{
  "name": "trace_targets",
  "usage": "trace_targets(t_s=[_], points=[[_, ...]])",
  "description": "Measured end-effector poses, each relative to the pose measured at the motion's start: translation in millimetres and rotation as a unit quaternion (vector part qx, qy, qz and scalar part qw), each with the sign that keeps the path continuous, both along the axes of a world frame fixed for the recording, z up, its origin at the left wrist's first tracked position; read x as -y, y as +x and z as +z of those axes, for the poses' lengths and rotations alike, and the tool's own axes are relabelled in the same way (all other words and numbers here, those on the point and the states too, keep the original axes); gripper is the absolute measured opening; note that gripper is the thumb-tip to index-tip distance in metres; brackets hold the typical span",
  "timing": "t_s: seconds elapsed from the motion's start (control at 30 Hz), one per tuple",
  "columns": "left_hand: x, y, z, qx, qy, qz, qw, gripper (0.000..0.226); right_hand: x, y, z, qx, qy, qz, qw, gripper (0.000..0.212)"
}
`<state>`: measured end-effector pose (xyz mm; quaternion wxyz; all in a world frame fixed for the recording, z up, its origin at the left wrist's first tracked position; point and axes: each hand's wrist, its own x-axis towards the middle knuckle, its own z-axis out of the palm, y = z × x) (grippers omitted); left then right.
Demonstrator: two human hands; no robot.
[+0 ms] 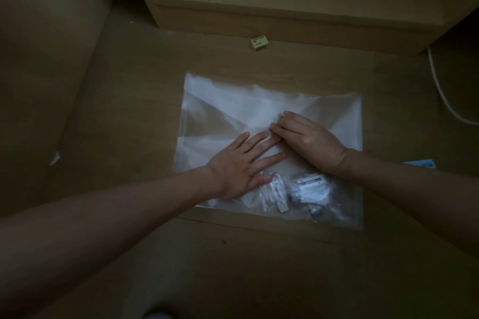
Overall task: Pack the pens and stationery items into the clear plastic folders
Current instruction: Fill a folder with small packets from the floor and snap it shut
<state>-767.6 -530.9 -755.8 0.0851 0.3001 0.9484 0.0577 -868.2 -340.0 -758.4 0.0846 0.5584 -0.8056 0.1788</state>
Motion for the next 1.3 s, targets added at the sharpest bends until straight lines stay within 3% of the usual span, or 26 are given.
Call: trace_targets(t_s=[0.5,0.67,0.8,0.97,1.07,1.2,1.3], points=[[-0.6,-0.3,1.3,0.018,0.003,0.003,1.000,0.060,0.4,-2.8,-6.6,0.000,-0.024,0.014,1.000,0.041],[0.0,0.4,-3.4,-0.002,-0.011,-0.004,1.000,0.058,5.2,-2.0,0.2,-0.018,-0.012,-0.003,1.000,0.029],[-0.8,0.0,2.6,0.011,-0.014,-0.002,1.000,0.060,3.5,-0.3,4.6,-0.020,0.024,-0.021,0.999,0.035],[4.9,-9.2,31.7,-0.006,0.043,0.006,0.999,0.047,4.1,4.8,6.8,-0.027,0.051,-0.039,0.998,0.039],[23.5,-18.3,42.4,-0.047,0.008,0.071,0.996,0.045,2.6,4.7,8.9,-0.033,0.088,-0.053,0.994,0.042],[36.8,-23.9,39.5,0.037,-0.069,0.076,0.994,0.053,4.6,8.5,15.9,-0.050,0.120,-0.065,0.989,0.043],[33.4,-25.2,39.1,0.041,-0.089,0.084,0.992,0.056,7.1,11.5,19.7,-0.047,0.137,-0.071,0.987,0.049]])
